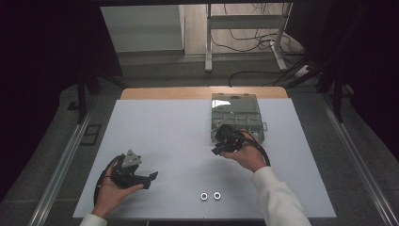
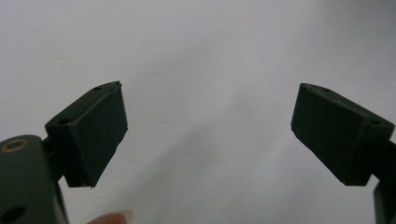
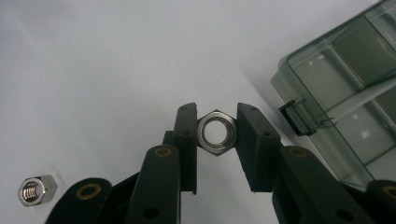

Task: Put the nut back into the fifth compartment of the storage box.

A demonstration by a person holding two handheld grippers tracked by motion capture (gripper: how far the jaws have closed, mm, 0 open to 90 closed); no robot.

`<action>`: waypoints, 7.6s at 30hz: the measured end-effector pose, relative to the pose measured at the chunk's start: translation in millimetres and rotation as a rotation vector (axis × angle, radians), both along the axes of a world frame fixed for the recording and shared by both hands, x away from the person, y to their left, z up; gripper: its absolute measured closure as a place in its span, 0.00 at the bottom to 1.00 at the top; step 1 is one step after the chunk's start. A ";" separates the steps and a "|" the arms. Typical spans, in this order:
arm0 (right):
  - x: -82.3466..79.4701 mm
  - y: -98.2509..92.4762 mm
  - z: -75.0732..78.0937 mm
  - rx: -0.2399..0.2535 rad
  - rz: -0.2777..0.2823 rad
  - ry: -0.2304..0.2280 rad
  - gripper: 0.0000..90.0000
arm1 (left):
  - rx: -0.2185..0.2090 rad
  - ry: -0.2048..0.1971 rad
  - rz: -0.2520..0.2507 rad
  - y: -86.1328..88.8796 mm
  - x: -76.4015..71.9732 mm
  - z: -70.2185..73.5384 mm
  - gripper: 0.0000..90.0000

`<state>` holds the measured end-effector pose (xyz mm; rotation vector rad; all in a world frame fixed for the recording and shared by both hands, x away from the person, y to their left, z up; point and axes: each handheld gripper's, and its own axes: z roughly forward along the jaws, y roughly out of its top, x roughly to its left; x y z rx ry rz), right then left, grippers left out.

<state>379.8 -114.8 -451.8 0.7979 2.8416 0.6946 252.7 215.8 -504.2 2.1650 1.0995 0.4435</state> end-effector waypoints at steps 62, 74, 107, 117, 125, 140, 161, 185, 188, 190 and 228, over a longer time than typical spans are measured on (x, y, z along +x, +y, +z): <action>70.7 4.7 -2.9 -0.042 -0.218 -0.069 0.78 | -0.009 0.007 -0.011 2.6 -3.3 -0.3 0.12; 71.4 8.9 -9.5 -0.047 -0.232 -0.065 0.69 | -0.004 0.010 -0.011 2.7 -3.1 -1.2 0.12; 8.8 -5.8 16.4 0.069 -0.117 -0.121 0.14 | 0.003 0.008 -0.009 4.9 -3.5 -1.7 0.12; -24.0 -16.7 12.3 0.108 -0.069 -0.109 0.15 | 0.000 0.008 -0.008 5.0 -4.5 -1.1 0.12; -42.8 -31.7 11.2 0.140 -0.069 -0.113 0.15 | 0.001 0.004 -0.005 3.3 -4.4 -1.5 0.12; -77.8 -15.0 -3.4 0.079 0.052 -0.075 0.16 | -0.005 0.003 -0.012 2.6 -3.9 -0.5 0.12; -97.3 8.4 -16.4 0.007 0.163 -0.028 0.17 | 0.001 0.002 -0.011 2.7 -2.5 -0.8 0.12; -113.9 36.2 -46.9 -0.090 0.370 0.011 0.28 | 0.013 0.004 -0.016 1.9 -2.3 -1.8 0.12; -114.3 38.3 -48.5 -0.101 0.384 0.004 0.34 | 0.015 0.006 -0.018 1.7 -2.3 -2.0 0.12; -114.6 39.9 -49.6 -0.102 0.397 0.015 0.40 | 0.015 0.004 -0.020 1.4 -2.3 -2.0 0.12; -105.0 31.5 -35.8 -0.080 0.357 0.011 0.79 | 0.027 0.010 -0.039 -0.9 -1.5 -2.8 0.12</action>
